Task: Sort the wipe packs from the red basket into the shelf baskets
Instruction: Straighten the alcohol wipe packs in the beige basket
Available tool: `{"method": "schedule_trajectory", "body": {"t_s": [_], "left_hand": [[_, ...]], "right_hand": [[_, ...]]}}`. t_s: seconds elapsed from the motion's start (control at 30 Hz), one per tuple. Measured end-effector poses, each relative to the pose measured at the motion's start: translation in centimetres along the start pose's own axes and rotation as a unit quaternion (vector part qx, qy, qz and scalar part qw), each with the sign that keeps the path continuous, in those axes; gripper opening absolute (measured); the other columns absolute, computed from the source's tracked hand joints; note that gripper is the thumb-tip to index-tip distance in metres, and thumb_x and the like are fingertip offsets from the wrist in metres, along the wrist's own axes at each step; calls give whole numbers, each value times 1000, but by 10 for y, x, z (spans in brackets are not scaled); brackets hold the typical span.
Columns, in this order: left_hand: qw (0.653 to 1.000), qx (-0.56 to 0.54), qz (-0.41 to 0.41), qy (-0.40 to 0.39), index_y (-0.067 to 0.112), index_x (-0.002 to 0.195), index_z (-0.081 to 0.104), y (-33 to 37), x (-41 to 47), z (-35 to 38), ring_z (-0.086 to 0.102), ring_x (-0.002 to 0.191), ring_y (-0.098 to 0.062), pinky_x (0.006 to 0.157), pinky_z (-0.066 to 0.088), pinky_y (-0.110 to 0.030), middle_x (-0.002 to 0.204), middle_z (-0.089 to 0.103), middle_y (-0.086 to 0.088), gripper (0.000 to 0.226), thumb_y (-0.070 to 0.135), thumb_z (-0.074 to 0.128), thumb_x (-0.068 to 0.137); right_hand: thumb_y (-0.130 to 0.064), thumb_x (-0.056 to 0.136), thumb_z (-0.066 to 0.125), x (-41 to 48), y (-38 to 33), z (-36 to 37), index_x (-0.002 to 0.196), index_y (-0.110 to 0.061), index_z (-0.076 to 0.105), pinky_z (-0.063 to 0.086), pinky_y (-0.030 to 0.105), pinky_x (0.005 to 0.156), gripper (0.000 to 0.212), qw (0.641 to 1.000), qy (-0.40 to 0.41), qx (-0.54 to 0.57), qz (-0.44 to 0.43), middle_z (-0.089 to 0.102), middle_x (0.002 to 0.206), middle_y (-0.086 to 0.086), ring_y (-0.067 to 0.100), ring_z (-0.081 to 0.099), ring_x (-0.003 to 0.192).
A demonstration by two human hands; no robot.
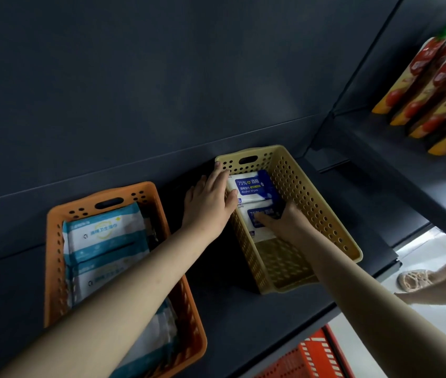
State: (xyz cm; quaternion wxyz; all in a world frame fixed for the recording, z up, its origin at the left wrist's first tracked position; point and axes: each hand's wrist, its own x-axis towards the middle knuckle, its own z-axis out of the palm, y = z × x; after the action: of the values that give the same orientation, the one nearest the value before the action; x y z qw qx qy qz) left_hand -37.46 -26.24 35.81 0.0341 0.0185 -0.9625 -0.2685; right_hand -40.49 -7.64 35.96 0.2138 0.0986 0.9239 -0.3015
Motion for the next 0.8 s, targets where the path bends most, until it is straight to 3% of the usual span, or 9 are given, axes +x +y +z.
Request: {"method": "schedule_trajectory", "body": {"t_s": [0.1,0.2,0.3,0.37,0.43,0.53,0.6,0.8], "left_hand": [[1000,-3,1,3,24,151,26,1,0,1,19,147,-23,115,23,-47,163,5,8,54,43,33,101],[1000,-6,2,5,23,150,26,1,0,2,20,146,-23,114,24,-48,163,5,7,53,43,32,101],[1000,-9,-3,0,24,150,25,1,0,3,21,146,-23,113,24,-48,163,5,8,54,43,32,101],[1000,-13,-2,1,24,150,25,1,1,3,21,146,-23,114,24,-49,163,5,8,54,43,32,101],[1000,-14,2,4,24,150,25,1,1,3,21,146,-23,114,25,-49,163,5,7,54,43,33,101],[1000,-13,4,9,23,150,26,0,0,3,22,146,-23,113,26,-47,163,6,7,53,42,34,101],[1000,-10,5,15,23,150,27,0,1,4,23,145,-23,112,26,-46,163,6,7,53,42,34,101],[1000,1,1,12,23,149,28,1,1,4,24,145,-22,112,24,-45,163,7,8,53,42,34,101]], "right_hand": [[-47,82,70,4,0,-2,129,-9,50,45,30,84,64,1000,-27,2,-2,62,116,7,22,58,98],[-43,85,68,4,-1,2,121,-12,54,46,31,82,50,999,-30,-7,-35,64,110,6,22,59,94],[-52,87,61,5,-7,-6,108,-12,57,46,27,70,45,997,-46,-55,-19,64,94,4,18,58,81],[-56,90,53,10,-14,-16,102,-9,60,40,26,57,50,994,0,-106,-30,60,78,2,16,55,69],[-50,95,48,18,-25,-25,106,-5,61,41,29,62,48,986,55,-136,-78,63,85,8,23,58,76],[-45,98,44,32,-38,-22,105,-7,61,41,31,70,42,983,48,-141,-106,66,100,15,29,59,87],[-45,98,44,40,-43,-13,97,-10,61,39,30,68,40,986,38,-134,-92,65,94,13,24,55,79],[-43,95,52,45,-41,-2,107,-7,63,39,28,59,40,996,38,-55,-66,63,86,7,18,55,73]]}}
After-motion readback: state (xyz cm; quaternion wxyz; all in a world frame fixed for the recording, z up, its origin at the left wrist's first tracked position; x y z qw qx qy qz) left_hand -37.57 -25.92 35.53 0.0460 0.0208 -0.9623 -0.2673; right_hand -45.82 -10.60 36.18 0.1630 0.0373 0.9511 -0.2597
